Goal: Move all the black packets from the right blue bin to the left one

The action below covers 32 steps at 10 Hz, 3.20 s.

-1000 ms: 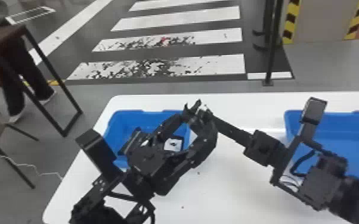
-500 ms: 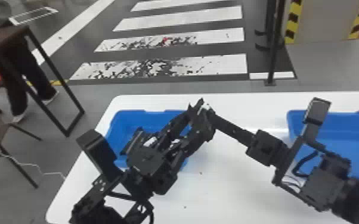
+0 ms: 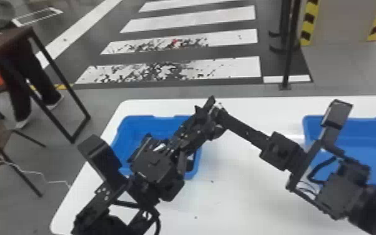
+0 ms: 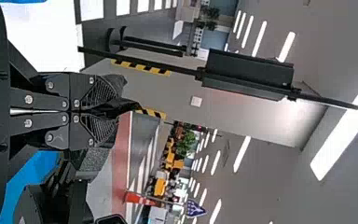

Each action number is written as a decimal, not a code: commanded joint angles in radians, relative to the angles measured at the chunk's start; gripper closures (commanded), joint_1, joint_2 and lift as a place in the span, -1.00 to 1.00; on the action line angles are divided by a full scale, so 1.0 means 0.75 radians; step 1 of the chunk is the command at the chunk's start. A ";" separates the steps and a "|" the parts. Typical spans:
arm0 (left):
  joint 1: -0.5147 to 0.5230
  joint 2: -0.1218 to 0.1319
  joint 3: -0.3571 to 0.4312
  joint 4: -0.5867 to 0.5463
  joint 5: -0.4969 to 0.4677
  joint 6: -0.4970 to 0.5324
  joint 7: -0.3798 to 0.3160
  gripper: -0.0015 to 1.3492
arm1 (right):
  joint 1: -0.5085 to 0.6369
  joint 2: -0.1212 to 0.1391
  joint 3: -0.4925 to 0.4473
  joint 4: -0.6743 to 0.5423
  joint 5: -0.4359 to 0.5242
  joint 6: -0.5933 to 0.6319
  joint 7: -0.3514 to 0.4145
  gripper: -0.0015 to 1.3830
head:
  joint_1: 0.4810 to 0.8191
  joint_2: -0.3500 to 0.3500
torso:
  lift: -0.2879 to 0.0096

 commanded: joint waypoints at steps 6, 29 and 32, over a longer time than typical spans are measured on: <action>-0.342 -0.027 0.204 0.621 -0.228 -0.429 0.183 -0.53 | 0.144 0.007 -0.145 -0.014 -0.003 -0.063 0.044 -0.75 | 0.27 0.97 | -0.01; 0.454 -0.119 0.196 -0.076 -0.252 -0.602 0.371 -0.61 | 1.171 0.274 -0.903 -0.930 1.340 -0.364 -0.191 -0.75 | 0.27 0.18 | -0.01; 0.457 -0.088 0.169 -0.086 -0.231 -0.615 0.369 -0.61 | 1.175 0.268 -0.903 -0.943 1.350 -0.364 -0.189 -0.75 | 0.27 0.16 | -0.01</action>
